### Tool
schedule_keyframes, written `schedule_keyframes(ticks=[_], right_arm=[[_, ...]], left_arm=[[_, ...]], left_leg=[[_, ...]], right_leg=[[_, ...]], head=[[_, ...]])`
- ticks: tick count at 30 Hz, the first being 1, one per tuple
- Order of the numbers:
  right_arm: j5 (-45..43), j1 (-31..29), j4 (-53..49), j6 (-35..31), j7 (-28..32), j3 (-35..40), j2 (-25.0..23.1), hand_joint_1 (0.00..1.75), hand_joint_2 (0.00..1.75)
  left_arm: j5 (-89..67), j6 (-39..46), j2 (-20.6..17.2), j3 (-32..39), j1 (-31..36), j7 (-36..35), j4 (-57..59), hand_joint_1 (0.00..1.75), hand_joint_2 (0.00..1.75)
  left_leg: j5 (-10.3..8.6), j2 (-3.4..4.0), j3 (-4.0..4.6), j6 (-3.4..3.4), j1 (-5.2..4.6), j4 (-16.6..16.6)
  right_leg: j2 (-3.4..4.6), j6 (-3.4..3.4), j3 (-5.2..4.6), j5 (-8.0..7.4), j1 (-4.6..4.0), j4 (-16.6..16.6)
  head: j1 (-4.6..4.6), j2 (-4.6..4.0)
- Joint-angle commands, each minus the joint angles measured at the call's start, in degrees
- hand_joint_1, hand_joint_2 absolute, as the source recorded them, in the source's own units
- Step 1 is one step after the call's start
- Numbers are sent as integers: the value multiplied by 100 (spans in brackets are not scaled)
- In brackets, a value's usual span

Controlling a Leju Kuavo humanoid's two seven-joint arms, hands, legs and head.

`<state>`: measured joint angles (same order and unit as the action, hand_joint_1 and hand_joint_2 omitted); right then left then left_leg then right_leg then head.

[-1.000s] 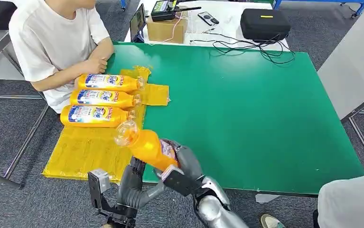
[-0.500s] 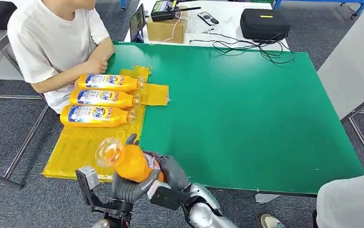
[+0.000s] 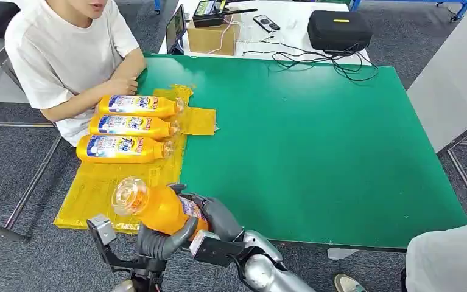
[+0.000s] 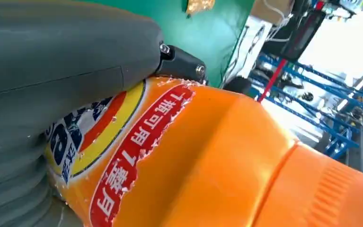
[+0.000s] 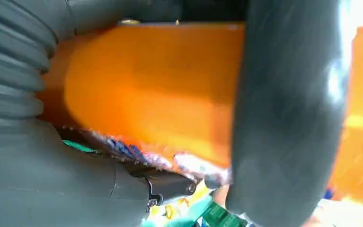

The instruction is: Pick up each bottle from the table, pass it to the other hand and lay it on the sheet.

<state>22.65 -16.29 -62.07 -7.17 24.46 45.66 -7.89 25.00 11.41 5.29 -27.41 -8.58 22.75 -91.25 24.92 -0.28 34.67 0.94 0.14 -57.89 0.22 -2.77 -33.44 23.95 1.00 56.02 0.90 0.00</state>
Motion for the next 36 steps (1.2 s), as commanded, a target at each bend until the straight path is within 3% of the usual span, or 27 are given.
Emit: schedule_keyframes(ticks=[1, 6, 16, 18, 19, 22, 27, 28, 33, 34, 36], right_arm=[[-90, 145, -26, 19, 31, 336, -61, 0, 0], [-106, 216, -106, -57, 64, 289, -62, 0, 0], [45, 636, -868, -1113, 760, -66, 100, 0, 0], [-75, 835, -1153, -1750, 1502, -368, 13, 0, 0], [-664, 1003, -1537, -1575, 1554, -482, -34, 0, 0], [-668, 1203, -1940, -1921, 1516, -556, -3, 0, 0], [-717, 1236, -1925, -1934, 1476, -590, -17, 0, 0], [-852, 1213, -1587, -1967, 1554, -698, -60, 0, 0], [-1031, 1175, -1545, -2018, 1554, -699, -64, 0, 0], [-1048, 1176, -1555, -2054, 1554, -704, -64, 0, 0], [-1065, 1167, -1567, -2042, 1554, -694, -54, 0, 0]], left_arm=[[113, -106, -64, -189, -41, -143, -277, 175, 175], [185, -39, 109, -109, -131, -78, -408, 175, 175], [-1024, 799, 186, 328, 479, 143, 258, 175, 175], [-1657, 1282, 217, 435, 734, 210, 568, 175, 175], [-1721, 1506, 293, 534, 868, 181, 763, 175, 175], [-2484, 2202, 272, 575, 1148, 356, 1293, 175, 175], [-2665, 2362, 265, 587, 1175, 360, 1391, 175, 175], [-3478, 2859, 312, 800, 1369, 357, 1857, 175, 175], [-3975, 2855, 401, 1143, 1602, 265, 2169, 175, 175], [-4889, 2859, 552, 1624, 1638, 262, 2277, 175, 175], [-5228, 2859, 634, 1838, 1683, 280, 2339, 175, 175]], left_leg=[[11, -2, -16, -5, 5, -2], [8, -2, -1, -4, 7, -5], [-1, -17, 4, -3, 1, 3], [-1, -16, -3, -4, 1, 6], [-2, -12, 1, -4, 0, 7], [-6, -40, 5, -4, -2, 5], [-4, -47, -2, -6, 1, 5], [-5, -36, -3, -5, 1, 7], [-2, -10, -3, -4, 1, 7], [1, -11, -15, -6, 4, 8], [1, -12, -15, -7, 4, 8]], right_leg=[[-5, 11, 18, 11, -6, -1], [-5, 11, 6, 7, -8, -1], [-18, 8, 0, 4, -2, -4], [-17, 10, 9, 4, -2, -6], [-14, 8, 4, 2, -1, -6], [-41, 9, 2, 8, 1, -2], [-49, 13, 12, 12, -2, -2], [-34, 10, 11, 6, -2, -6], [-14, 9, 7, 1, -2, -7], [-18, 14, 19, 5, -5, -9], [-18, 15, 21, 5, -6, -9]], head=[[2, 0], [-2, 0], [-2, 0], [-4, 0], [-2, 0], [-2, 0], [-2, 0], [-4, 0], [0, 0], [0, 0], [-2, 0]])
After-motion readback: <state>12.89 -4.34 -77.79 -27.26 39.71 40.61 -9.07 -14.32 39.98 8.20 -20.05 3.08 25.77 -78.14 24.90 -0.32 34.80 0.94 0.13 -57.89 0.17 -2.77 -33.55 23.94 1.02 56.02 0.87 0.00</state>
